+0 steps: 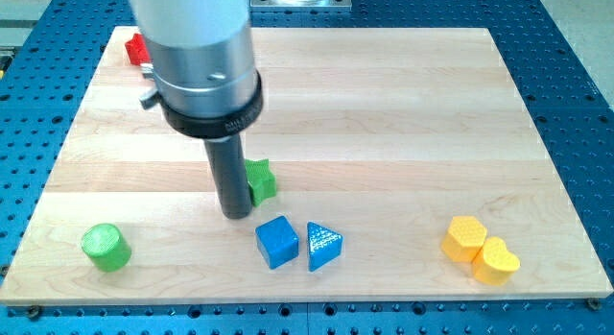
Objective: Place the triangle top right to the cube
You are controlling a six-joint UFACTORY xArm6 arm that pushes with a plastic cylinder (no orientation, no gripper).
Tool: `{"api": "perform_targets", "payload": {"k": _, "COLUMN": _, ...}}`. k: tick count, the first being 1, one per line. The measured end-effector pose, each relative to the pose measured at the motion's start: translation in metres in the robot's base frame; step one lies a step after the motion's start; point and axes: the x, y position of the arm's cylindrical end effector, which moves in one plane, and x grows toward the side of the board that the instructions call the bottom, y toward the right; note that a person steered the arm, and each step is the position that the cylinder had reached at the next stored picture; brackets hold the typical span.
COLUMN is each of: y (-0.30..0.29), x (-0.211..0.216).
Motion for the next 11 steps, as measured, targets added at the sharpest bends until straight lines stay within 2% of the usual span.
{"api": "perform_targets", "payload": {"k": 1, "y": 0.031, "x": -0.019}}
{"api": "perform_targets", "payload": {"k": 2, "y": 0.031, "x": -0.047}}
{"api": "perform_targets", "payload": {"k": 3, "y": 0.012, "x": -0.026}}
{"api": "perform_targets", "payload": {"k": 4, "y": 0.006, "x": -0.059}}
{"api": "perform_targets", "payload": {"k": 5, "y": 0.053, "x": -0.065}}
{"api": "perform_targets", "payload": {"k": 6, "y": 0.066, "x": -0.053}}
{"api": "perform_targets", "payload": {"k": 7, "y": 0.116, "x": -0.022}}
{"api": "perform_targets", "payload": {"k": 8, "y": 0.126, "x": 0.041}}
{"api": "perform_targets", "payload": {"k": 9, "y": 0.118, "x": 0.067}}
{"api": "perform_targets", "payload": {"k": 10, "y": 0.085, "x": 0.082}}
{"api": "perform_targets", "payload": {"k": 11, "y": 0.074, "x": 0.042}}
